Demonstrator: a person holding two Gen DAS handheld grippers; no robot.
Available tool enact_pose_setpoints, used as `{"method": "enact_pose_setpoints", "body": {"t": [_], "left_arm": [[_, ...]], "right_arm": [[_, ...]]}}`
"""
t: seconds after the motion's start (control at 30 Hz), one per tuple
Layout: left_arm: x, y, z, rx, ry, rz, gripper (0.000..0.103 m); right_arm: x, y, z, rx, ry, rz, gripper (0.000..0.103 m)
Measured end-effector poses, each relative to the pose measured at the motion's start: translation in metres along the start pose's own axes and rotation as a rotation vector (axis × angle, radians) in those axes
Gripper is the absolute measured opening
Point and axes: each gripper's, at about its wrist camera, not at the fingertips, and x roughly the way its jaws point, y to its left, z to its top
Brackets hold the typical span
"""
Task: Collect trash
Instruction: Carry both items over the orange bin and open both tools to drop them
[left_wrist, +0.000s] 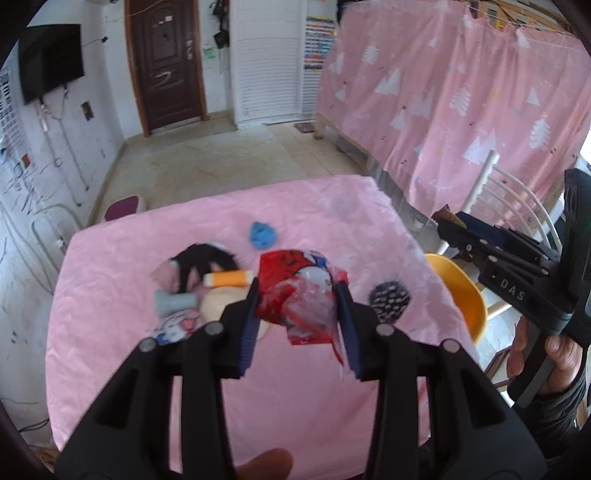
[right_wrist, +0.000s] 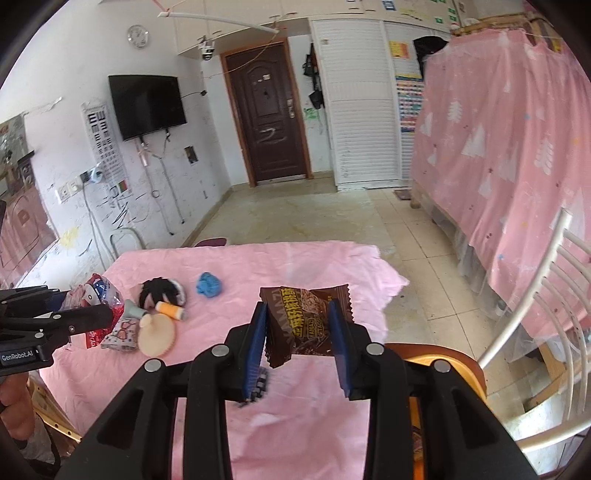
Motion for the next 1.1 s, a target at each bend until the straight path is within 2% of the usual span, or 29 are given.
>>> {"method": "enact_pose_setpoints", "body": {"t": [0.43,0.67,0.87,1.1], "left_arm": [[0.035,-0.107,0.028,0.146,0.027,-0.094,0.038],[0.051,-0.160,0.034,0.225,0.038,-0.171,0.038],[0.067,-0.197,0.035,0.274,0.058,-0.226,0.038],[0.081,-0.215,0.039,0.275,0.082,-0.241,0.056]], "right_arm": [[-0.028,-0.095,-0.038,0.144,0.002,-0.102,0.023],[-0.032,-0.129,-0.064,0.209,0.025,-0.129,0.023],[-0.028,-0.141,-0.080,0.237,0.048,-0.127,0.023],[-0.025,-0.143,-0.083,0.242,0.054,-0.126,0.031]]}}
